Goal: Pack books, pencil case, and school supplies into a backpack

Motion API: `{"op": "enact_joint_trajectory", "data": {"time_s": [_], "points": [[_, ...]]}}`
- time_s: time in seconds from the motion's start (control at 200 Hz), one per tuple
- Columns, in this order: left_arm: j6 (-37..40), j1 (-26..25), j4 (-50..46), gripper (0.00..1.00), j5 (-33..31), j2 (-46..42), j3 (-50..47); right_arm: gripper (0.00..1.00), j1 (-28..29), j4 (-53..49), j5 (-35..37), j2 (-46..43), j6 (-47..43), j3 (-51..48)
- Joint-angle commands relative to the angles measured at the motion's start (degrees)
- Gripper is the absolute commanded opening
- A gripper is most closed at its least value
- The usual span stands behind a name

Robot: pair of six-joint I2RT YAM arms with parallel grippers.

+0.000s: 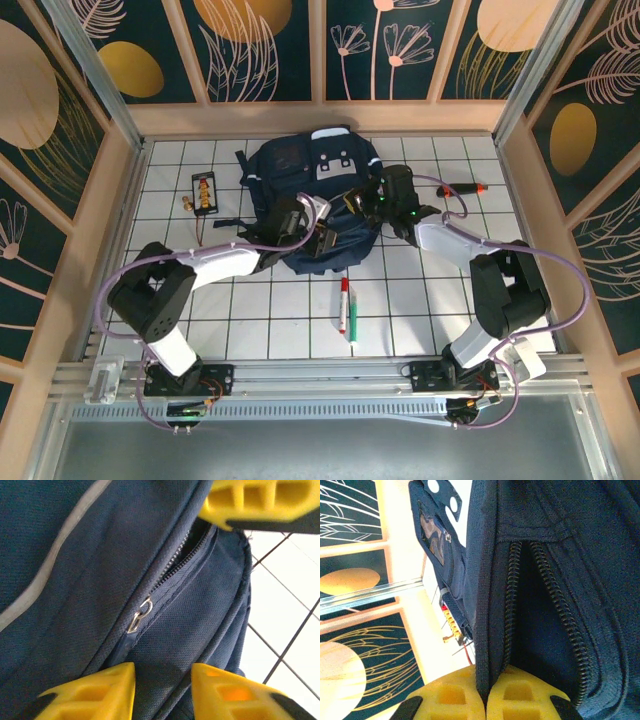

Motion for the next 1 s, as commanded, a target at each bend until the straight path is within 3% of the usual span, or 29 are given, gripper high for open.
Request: {"op": "enact_joint_trajectory", "data": {"time_s": [0.0,0.12,0.34,0.58,0.64,0.696,0.741,0.831,0.996], "points": [[0.0,-0.1,2.9,0.20,-3.3,2.9,0.3,0.00,1.0,4.0,-1.5,-2.0,0.5,0.2],[-0.3,0.4,5.0,0.00,-4.7,1.8,-0.6,0.00,1.1,2.2,-0.2,-3.1,-0.6,0.0],[-0.5,3.5,7.9,0.00,-2.1,-5.1,-4.7,0.00,0.8,-1.9,2.5,-4.6,-3.1,-0.5],[4.4,5.7,9.5,0.00,5.9,-9.6,-10.5,0.00,-0.3,-1.6,1.8,-4.3,-3.3,-0.7],[6.0,5.7,10.7,0.00,10.6,-10.1,-11.9,0.00,-0.8,-1.1,0.9,-4.0,-3.1,-0.5],[6.7,5.7,12.2,0.27,15.3,-9.9,-12.6,0.00,-0.9,-0.4,-0.6,-3.8,-2.5,-0.5],[7.0,5.7,13.3,0.38,18.0,-9.1,-12.6,0.00,-0.9,0.8,-2.0,-3.6,-1.3,-0.4],[8.2,5.7,17.6,0.46,21.2,-7.9,-13.3,0.00,-0.5,3.0,-4.0,-3.5,1.6,-0.5],[8.5,5.7,22.1,0.50,18.4,-5.1,-12.5,0.00,0.3,2.6,-4.5,-3.7,3.0,2.0]]}}
